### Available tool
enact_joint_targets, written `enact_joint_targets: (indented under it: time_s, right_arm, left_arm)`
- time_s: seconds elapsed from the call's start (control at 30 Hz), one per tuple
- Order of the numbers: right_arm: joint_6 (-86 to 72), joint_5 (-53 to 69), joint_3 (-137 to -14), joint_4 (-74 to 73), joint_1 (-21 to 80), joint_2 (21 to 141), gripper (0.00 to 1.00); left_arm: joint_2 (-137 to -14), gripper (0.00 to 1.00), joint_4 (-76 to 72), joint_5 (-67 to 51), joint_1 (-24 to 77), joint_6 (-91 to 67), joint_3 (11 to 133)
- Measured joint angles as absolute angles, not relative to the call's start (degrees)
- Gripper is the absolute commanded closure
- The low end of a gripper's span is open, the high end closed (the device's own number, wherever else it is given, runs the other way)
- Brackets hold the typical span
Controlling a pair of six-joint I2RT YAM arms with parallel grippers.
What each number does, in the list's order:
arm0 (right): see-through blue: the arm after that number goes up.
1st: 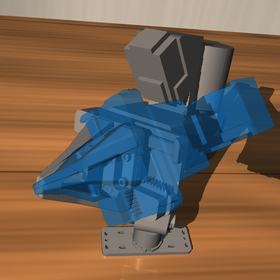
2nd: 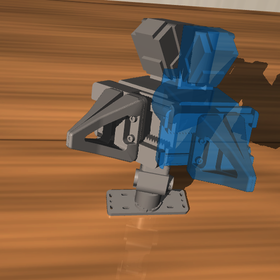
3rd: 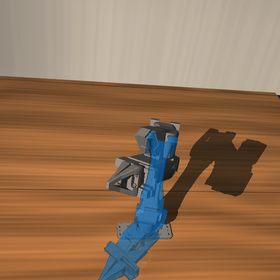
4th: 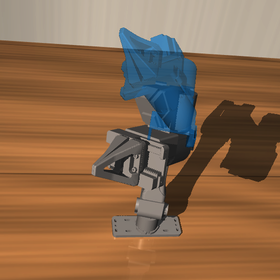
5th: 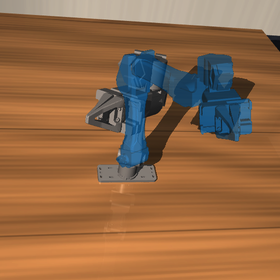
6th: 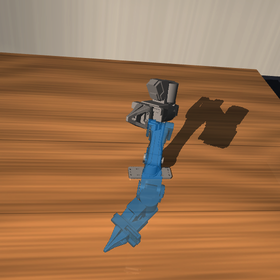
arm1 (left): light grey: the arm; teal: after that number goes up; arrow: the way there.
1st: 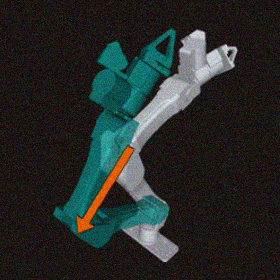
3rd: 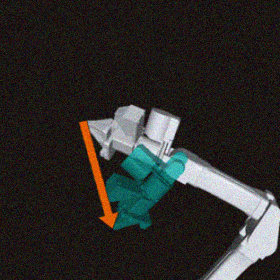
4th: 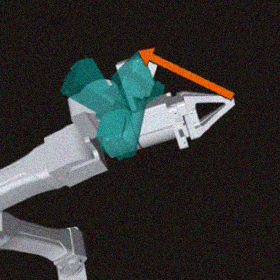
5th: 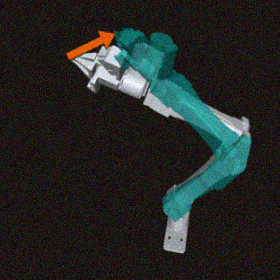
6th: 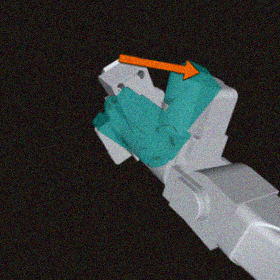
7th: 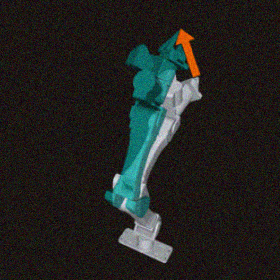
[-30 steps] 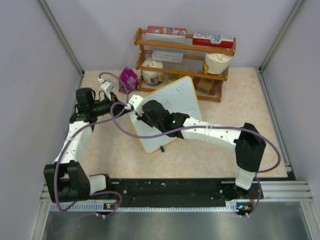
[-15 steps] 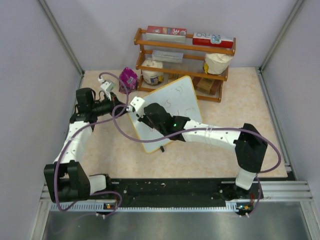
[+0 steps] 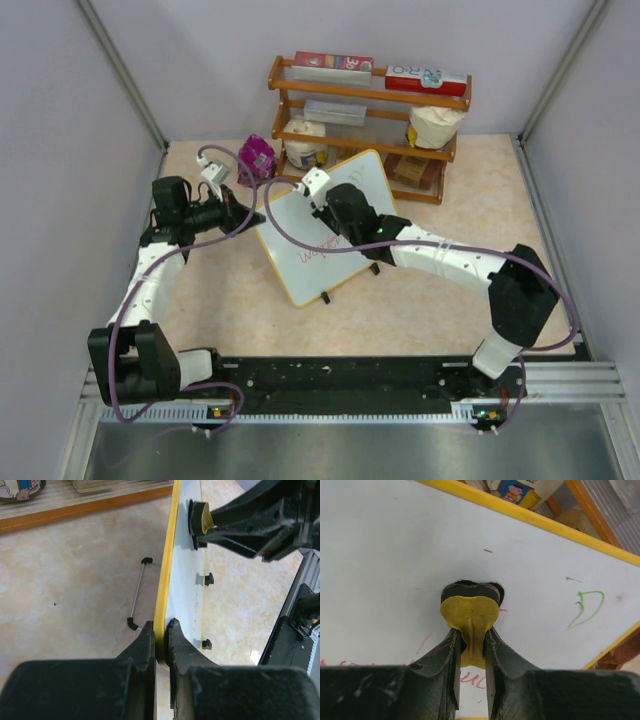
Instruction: Erase the whiteboard
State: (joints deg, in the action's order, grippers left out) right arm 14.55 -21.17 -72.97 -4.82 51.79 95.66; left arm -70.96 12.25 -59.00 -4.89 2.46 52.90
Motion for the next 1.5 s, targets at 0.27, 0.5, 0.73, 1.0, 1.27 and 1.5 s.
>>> enact_joint_targets:
  time_s: [0.27,0.5,0.73,1.0,1.27,1.5]
  right_arm:
    - [15.0,-21.8,-72.8,-5.0,48.2,95.4,1.0]
    - [14.8,-22.3,-72.9,-5.1,49.3,95.4,1.0]
    - [14.7,-23.7,-74.5,-8.3,54.1,96.4,1.0]
    - [14.8,-22.9,-79.8,-11.0,59.5,99.3,1.0]
    - [14.8,-21.6,-79.9,-11.1,58.5,99.3,1.0]
    - [15.0,-19.2,-79.8,-10.2,52.5,98.5,1.0]
  left_arm:
    - [-70.9,1.0,12.6,-58.9,-4.9,2.1,52.8]
    - [-70.3,1.0,13.1,-58.8,-4.9,2.4,52.7]
    - [-70.0,1.0,13.4,-59.1,-4.9,2.8,52.7]
    - [-69.3,1.0,13.8,-59.2,-4.8,3.5,52.7]
    - [-68.9,1.0,13.7,-58.9,-4.8,4.0,52.4]
    - [-68.9,1.0,13.6,-57.8,-4.8,4.4,52.1]
